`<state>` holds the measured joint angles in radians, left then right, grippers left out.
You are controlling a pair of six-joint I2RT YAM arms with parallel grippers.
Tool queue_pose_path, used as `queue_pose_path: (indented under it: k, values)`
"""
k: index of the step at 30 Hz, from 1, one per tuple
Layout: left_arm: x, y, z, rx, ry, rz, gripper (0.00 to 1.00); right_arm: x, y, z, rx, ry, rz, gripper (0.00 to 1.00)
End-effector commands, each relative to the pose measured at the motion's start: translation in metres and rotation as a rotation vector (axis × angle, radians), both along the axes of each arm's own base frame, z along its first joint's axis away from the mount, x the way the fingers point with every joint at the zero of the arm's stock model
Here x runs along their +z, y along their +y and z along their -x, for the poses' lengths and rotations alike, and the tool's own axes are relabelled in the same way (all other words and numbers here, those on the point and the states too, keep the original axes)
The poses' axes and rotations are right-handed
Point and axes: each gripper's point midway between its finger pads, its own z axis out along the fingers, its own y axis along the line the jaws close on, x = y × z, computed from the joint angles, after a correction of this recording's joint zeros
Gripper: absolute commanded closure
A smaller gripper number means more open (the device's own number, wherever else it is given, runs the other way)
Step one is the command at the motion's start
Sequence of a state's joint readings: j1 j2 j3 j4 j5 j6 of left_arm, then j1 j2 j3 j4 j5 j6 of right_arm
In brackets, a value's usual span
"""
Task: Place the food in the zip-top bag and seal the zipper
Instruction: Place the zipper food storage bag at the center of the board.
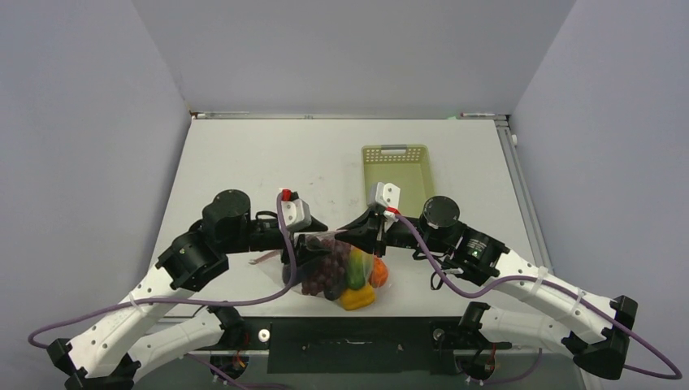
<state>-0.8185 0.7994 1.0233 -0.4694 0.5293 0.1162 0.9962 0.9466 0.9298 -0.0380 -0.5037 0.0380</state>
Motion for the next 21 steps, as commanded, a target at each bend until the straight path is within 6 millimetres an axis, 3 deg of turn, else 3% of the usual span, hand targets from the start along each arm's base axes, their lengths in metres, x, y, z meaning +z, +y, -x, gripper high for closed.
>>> queue_pose_path:
  k: [1, 7, 17, 19, 21]
  values:
    - [0.001, -0.002, 0.000, -0.019, -0.015, 0.006, 0.60, 0.080, -0.002, 0.008, 0.030, -0.135, -0.214, 0.95]
    - [-0.006, -0.005, -0.005, -0.011, -0.003, -0.028, 1.00, 0.081, -0.004, 0.009, 0.026, -0.140, -0.214, 0.95]
    - [0.008, 0.000, -0.025, 0.104, -0.033, -0.026, 1.00, 0.075, -0.015, -0.002, -0.063, -0.138, -0.169, 0.93]
    - [0.015, 0.004, -0.032, 0.150, -0.054, -0.021, 1.00, 0.072, -0.022, -0.013, -0.131, -0.147, -0.138, 0.82]
    - [0.024, 0.009, -0.036, 0.183, -0.076, -0.015, 1.00, 0.070, -0.029, -0.019, -0.180, -0.148, -0.122, 0.63]
